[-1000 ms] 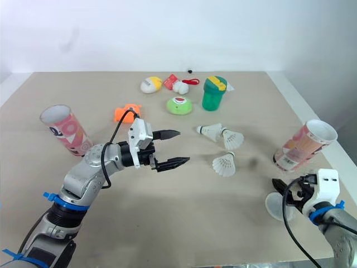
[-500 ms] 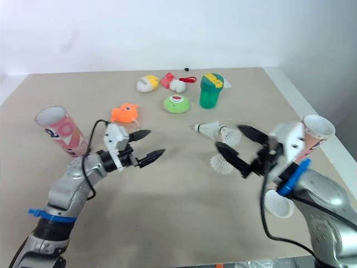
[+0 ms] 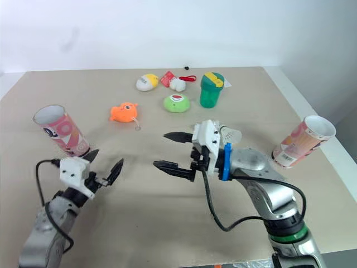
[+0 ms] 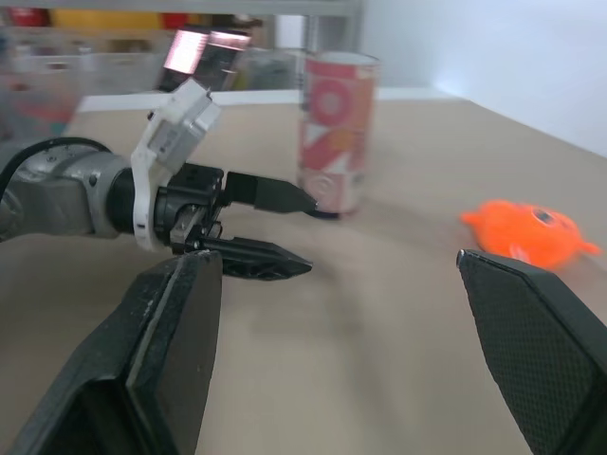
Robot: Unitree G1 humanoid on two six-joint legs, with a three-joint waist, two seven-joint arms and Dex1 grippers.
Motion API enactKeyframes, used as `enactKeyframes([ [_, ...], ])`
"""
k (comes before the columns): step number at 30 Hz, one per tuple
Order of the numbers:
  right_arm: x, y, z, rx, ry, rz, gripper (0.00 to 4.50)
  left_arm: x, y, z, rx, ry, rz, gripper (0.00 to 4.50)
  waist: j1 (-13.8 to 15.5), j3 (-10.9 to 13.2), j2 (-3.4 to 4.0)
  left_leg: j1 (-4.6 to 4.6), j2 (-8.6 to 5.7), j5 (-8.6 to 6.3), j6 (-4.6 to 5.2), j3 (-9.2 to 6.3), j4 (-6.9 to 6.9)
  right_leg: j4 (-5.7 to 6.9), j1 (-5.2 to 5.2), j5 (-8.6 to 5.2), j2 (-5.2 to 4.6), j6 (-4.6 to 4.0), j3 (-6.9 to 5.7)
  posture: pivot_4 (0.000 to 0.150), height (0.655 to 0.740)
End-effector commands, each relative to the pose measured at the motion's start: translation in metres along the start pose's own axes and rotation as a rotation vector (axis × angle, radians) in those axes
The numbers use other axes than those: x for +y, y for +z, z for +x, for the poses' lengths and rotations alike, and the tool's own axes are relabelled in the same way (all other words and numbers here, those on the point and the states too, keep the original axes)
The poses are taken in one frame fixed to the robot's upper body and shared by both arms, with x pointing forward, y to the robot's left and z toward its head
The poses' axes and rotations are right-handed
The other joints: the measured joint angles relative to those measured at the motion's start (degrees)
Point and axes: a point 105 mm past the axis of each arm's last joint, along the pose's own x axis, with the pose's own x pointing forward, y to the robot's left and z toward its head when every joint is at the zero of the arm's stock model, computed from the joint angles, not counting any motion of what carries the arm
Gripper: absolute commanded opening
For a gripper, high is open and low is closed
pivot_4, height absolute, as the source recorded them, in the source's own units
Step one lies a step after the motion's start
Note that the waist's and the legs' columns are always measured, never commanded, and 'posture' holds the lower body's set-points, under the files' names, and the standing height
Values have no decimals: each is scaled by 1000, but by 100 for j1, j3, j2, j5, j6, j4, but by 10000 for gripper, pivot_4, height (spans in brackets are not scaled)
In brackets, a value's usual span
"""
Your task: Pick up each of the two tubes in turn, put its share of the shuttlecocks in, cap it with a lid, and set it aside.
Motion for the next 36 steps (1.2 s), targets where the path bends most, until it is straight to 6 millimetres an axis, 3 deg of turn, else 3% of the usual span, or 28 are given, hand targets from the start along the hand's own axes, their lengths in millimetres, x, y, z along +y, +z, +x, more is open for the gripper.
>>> enactKeyframes([
  [1, -5, 6, 17, -39, 47, -45, 42271, 33, 5, -10, -25, 239, 65, 45000, 2, 4, -3, 1, 1, 1, 1, 0, 0, 1, 0, 2, 2, -2, 0, 1500, 7400],
  [5, -10, 9, 26, -62, 59, -49, 42271, 51, -2, -5, -2, 328, 58, 45000, 5, 6, -6, 1, 2, 7, 1, -11, 2, 3, 1, 10, 14, -5, -3, 1500, 7400],
  [16, -16, 5, 38, -83, 17, -14, 42271, 71, -25, 46, 49, 294, -25, 45000, 1, 7, -8, -3, 3, 7, -3, -16, -2, 5, -2, 10, 17, -8, -5, 1500, 7400],
  [28, -26, 2, 41, -84, -78, 32, 42271, 92, -22, 90, 34, 259, -24, 45000, 2, 7, -7, 2, 4, 36, -15, -28, -1, 13, 1, 34, 23, -16, -19, 1500, 7400],
  [35, -26, 1, 40, -80, -92, 38, 42271, 93, -22, 97, 25, 254, -37, 45000, 2, 7, -7, 1, 6, 41, -13, -32, -2, 13, 0, 39, 23, -17, -21, 1500, 7400],
  [36, -26, 1, 40, -80, -95, 38, 45000, 93, -23, 97, 27, 256, -39, 41098, 2, 7, -7, 1, 6, 41, -13, -31, -2, 13, 0, 39, 23, -17, -21, 1500, 7400],
])
